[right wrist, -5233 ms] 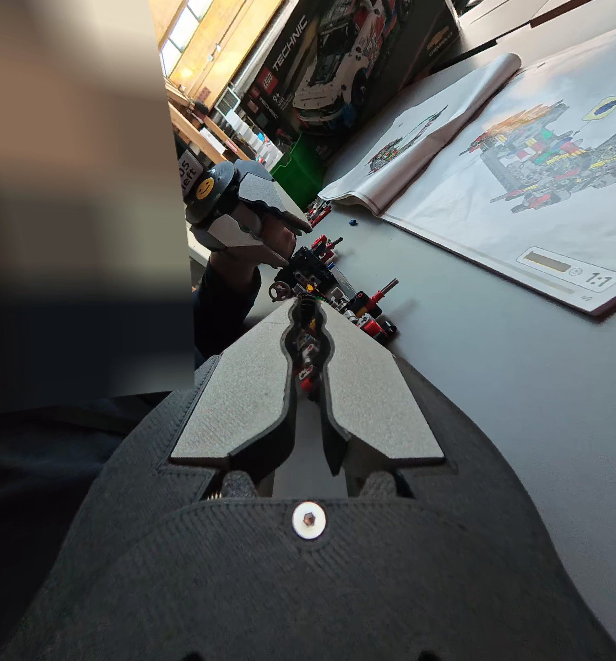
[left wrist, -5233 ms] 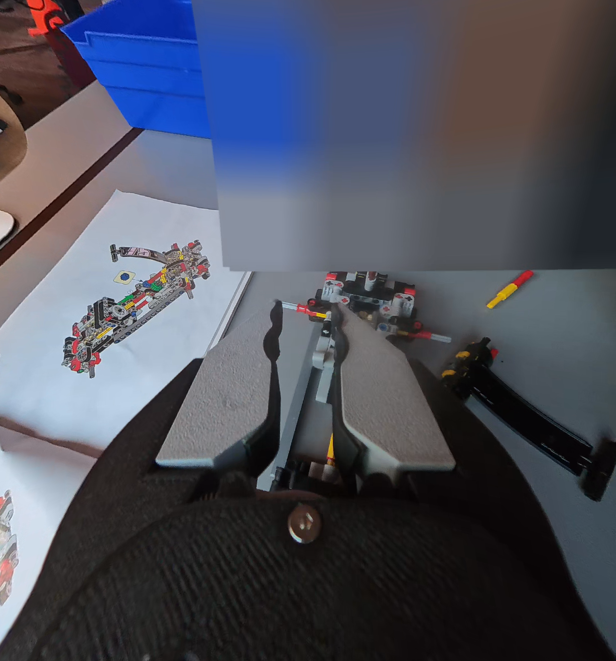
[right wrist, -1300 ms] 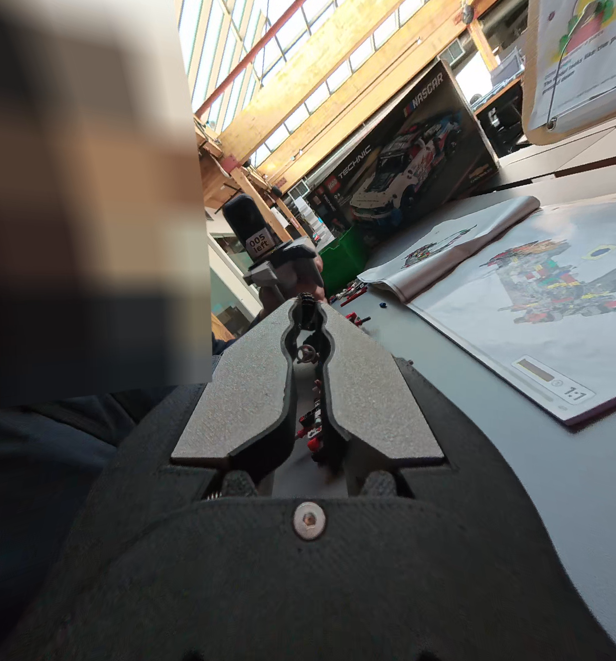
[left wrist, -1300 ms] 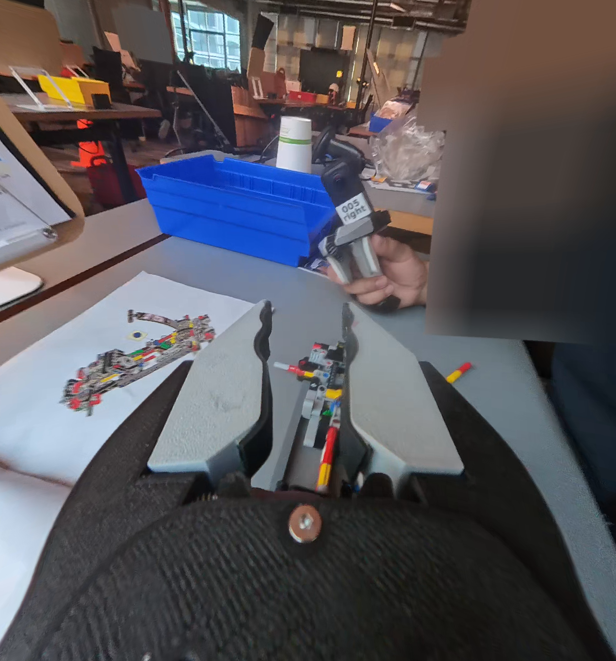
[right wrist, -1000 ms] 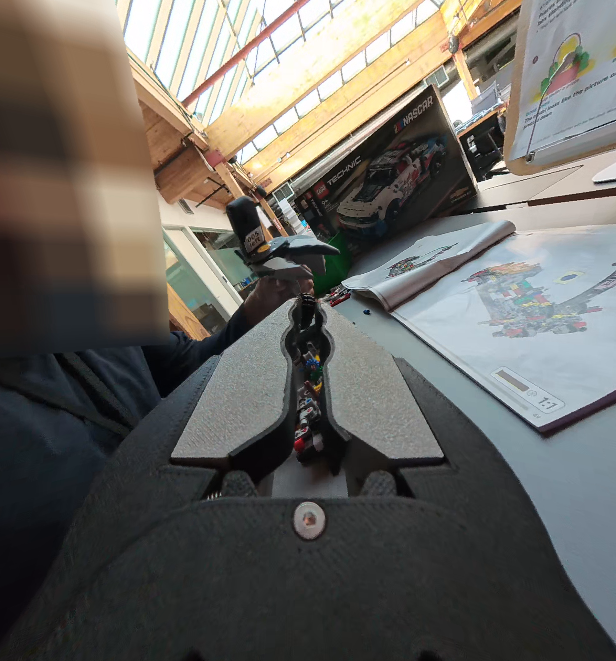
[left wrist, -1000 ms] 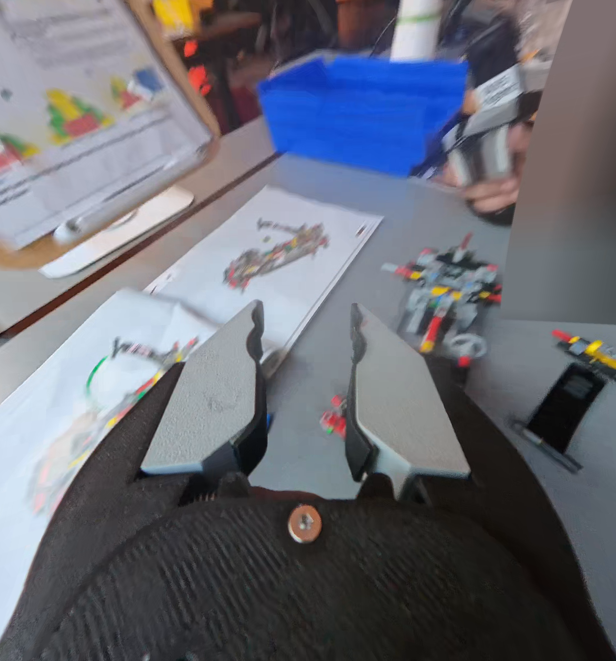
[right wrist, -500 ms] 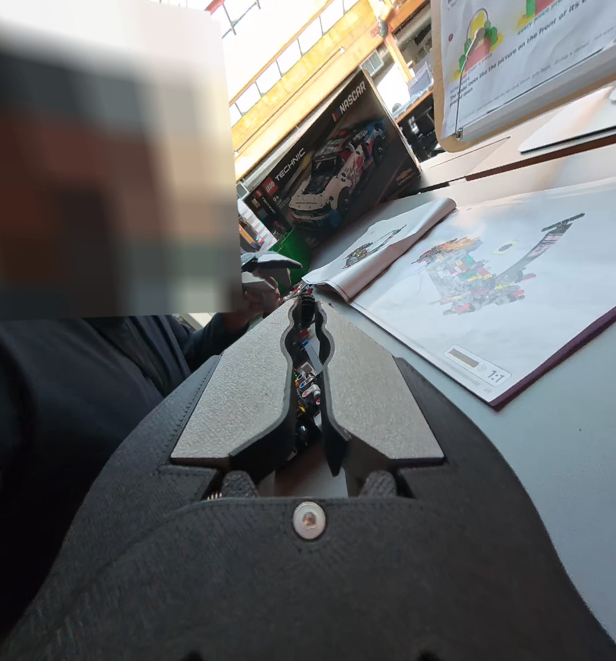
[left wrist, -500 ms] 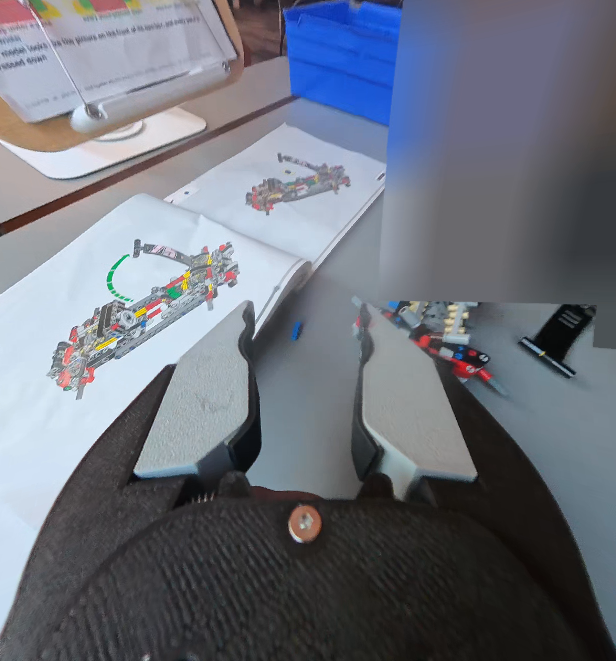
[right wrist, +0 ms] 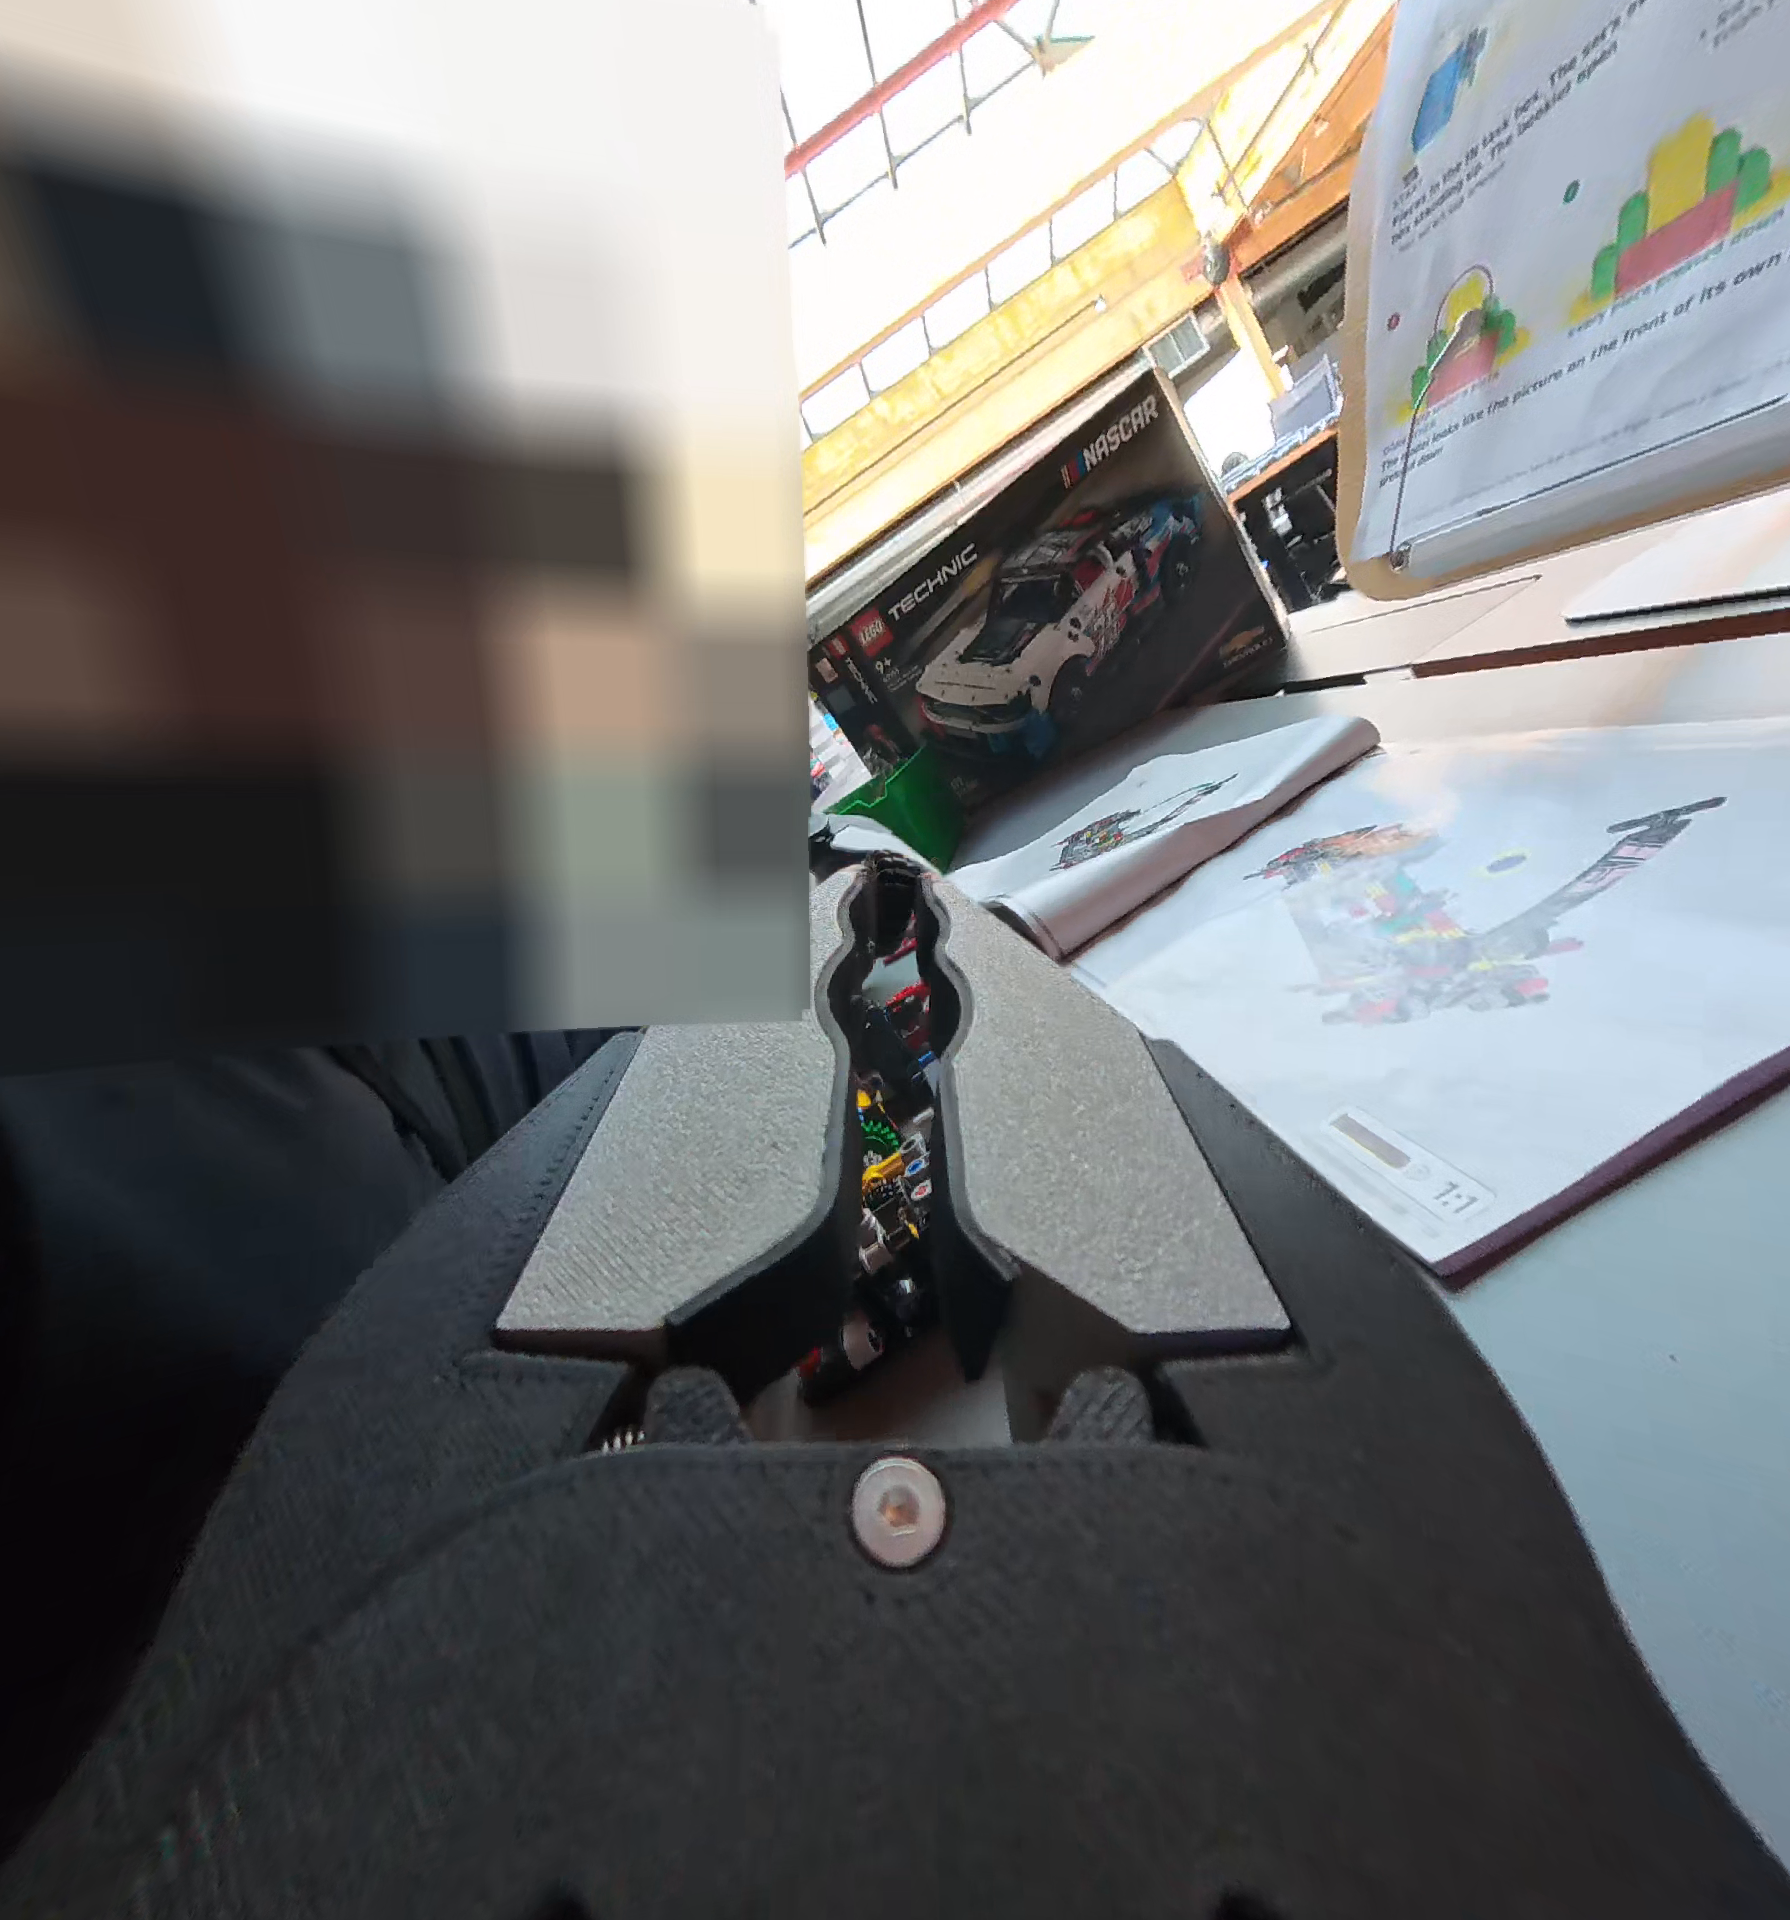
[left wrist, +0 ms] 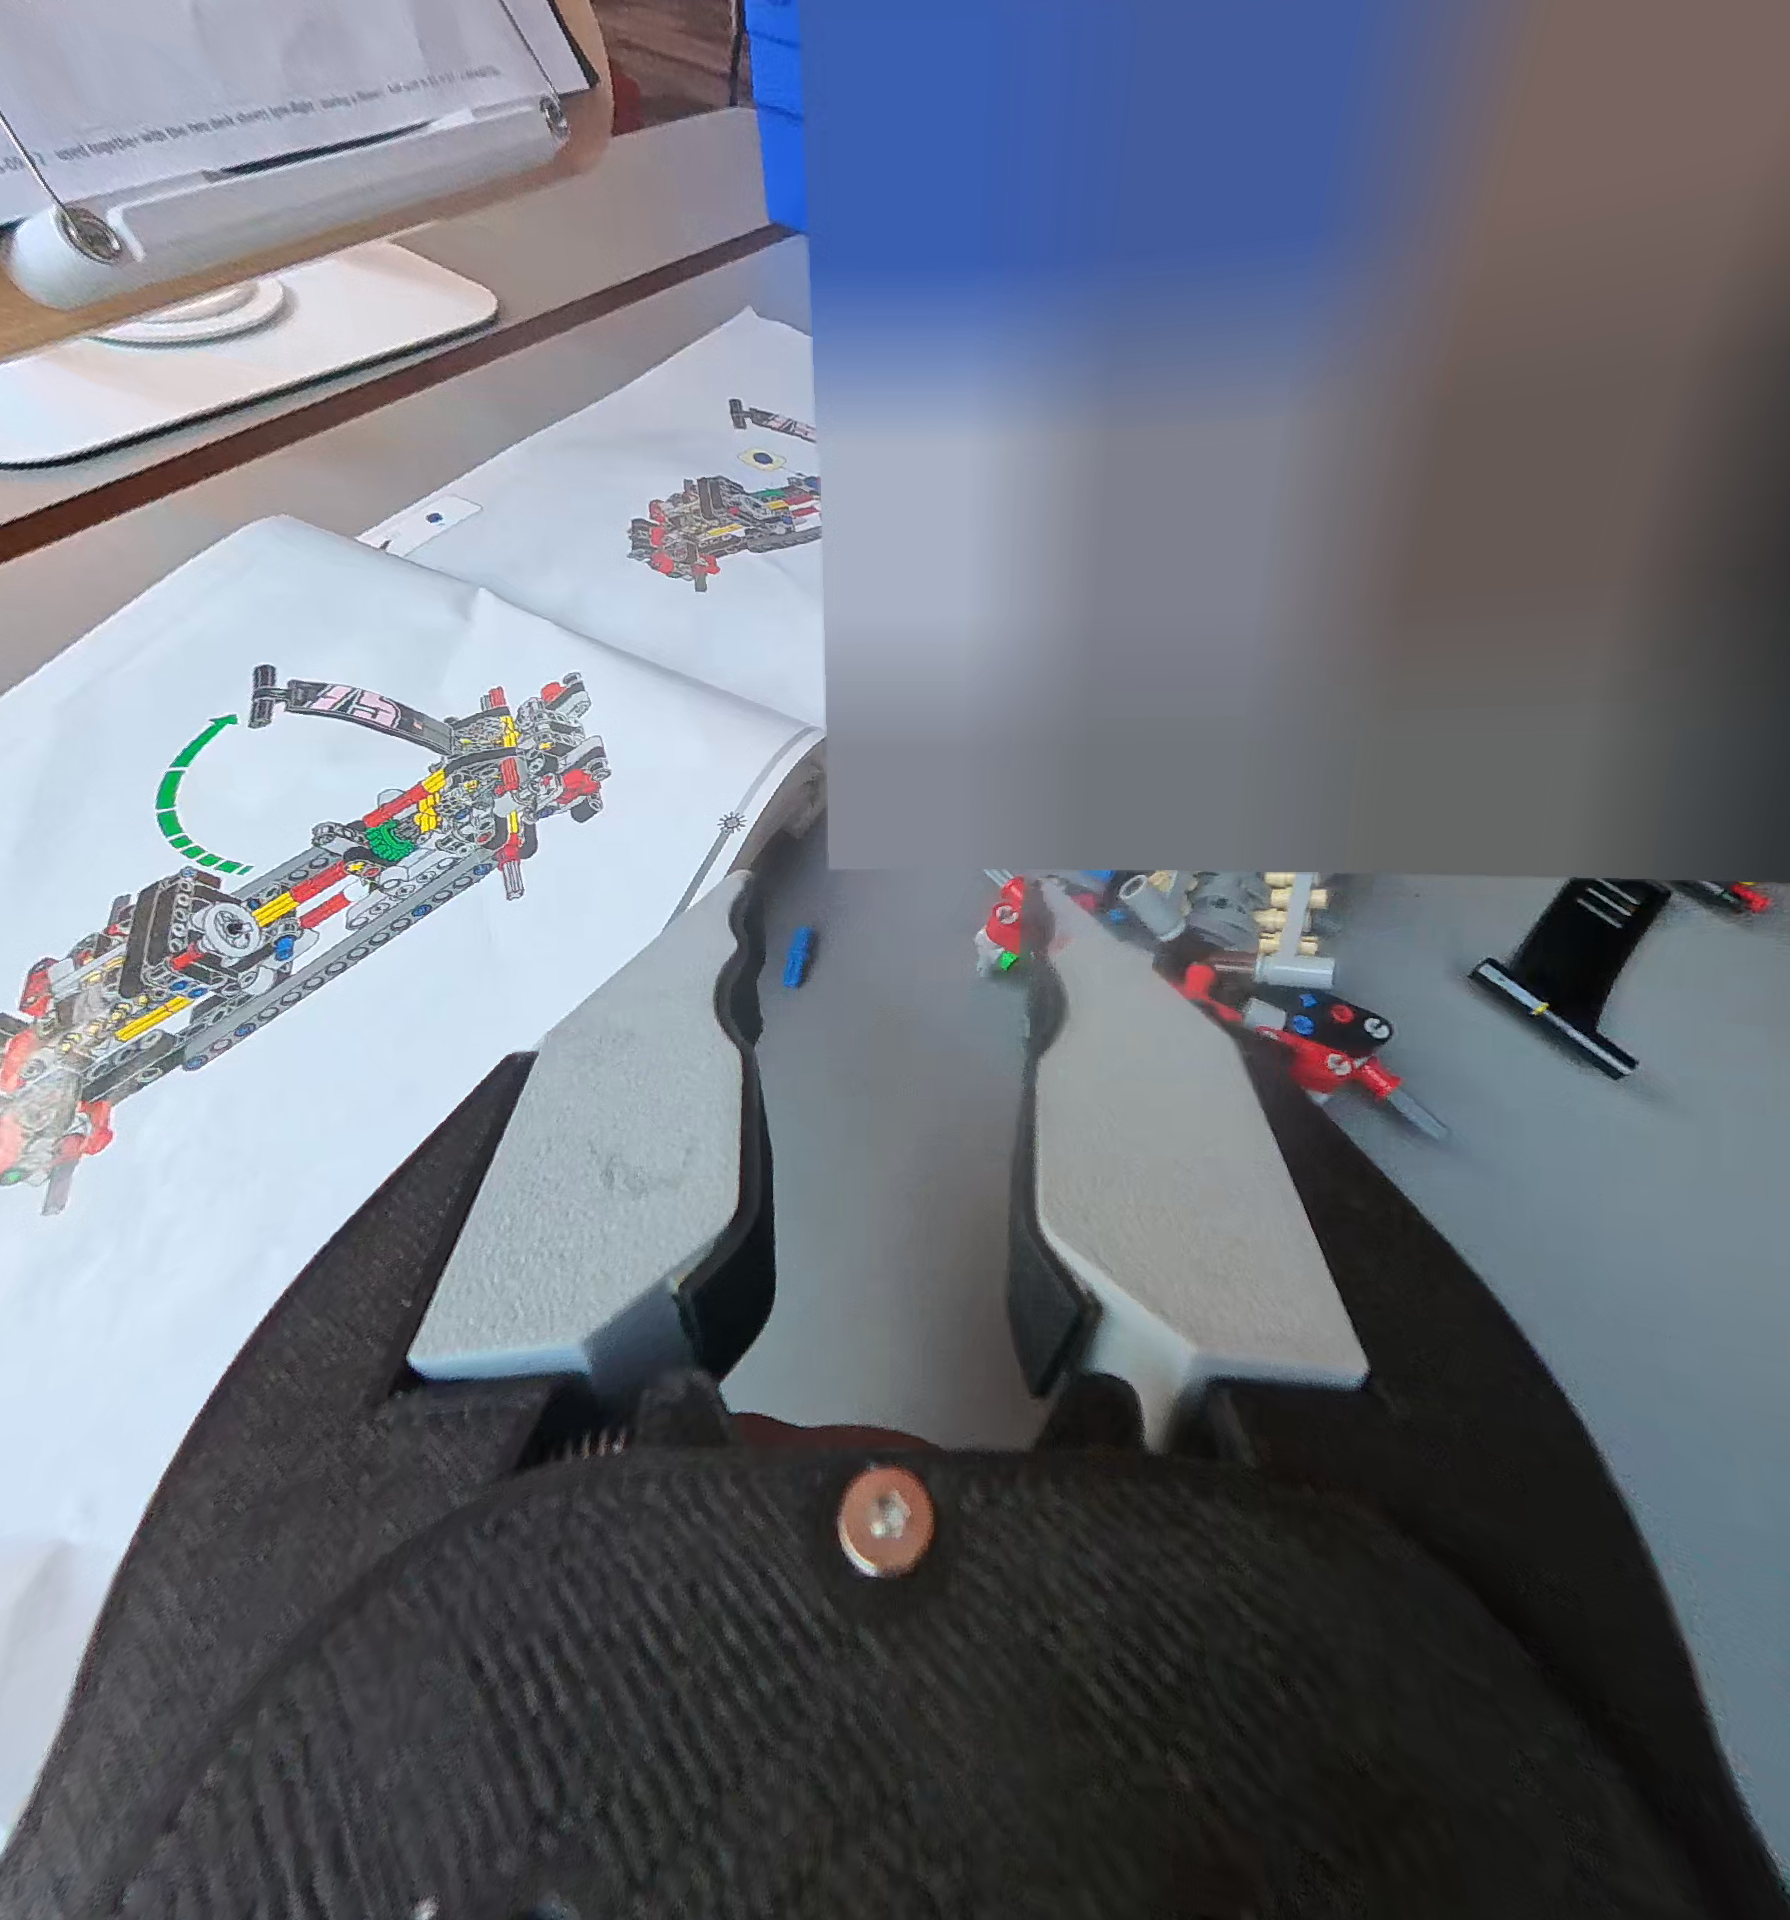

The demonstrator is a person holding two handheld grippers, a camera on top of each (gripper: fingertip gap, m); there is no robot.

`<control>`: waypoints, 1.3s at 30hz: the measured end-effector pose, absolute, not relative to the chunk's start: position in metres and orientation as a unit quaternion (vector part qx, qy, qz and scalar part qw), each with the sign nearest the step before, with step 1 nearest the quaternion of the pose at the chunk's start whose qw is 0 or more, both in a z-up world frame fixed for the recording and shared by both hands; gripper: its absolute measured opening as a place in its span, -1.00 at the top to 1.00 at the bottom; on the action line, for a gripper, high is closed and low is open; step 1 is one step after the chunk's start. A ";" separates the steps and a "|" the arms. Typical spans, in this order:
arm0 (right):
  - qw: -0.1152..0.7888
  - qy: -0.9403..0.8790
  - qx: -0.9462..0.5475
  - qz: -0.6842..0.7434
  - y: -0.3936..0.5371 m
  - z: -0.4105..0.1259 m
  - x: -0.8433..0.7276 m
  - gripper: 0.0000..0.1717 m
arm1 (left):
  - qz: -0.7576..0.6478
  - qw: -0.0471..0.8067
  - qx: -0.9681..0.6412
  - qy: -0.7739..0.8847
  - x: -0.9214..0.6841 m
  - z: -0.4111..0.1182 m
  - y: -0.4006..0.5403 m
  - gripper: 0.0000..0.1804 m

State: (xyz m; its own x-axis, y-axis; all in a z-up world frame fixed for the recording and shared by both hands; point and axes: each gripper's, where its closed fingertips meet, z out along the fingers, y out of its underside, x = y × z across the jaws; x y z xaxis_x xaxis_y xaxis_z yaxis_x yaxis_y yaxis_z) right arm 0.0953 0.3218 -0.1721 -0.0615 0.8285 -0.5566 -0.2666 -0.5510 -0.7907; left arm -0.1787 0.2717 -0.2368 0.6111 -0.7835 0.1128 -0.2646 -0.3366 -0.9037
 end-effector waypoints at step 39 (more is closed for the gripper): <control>0.203 -0.350 -0.598 0.693 0.257 -0.191 0.051 0.95 | -0.177 0.438 -0.699 0.538 0.032 -0.204 0.247 0.54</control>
State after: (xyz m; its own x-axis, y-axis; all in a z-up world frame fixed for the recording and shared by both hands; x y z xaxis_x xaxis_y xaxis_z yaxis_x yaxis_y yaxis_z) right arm 0.0510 0.2568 -0.1910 -0.2038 0.6984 -0.6861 0.1373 -0.6735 -0.7263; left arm 0.0321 0.2466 -0.2044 0.3593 -0.9061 -0.2232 -0.5961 -0.0388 -0.8020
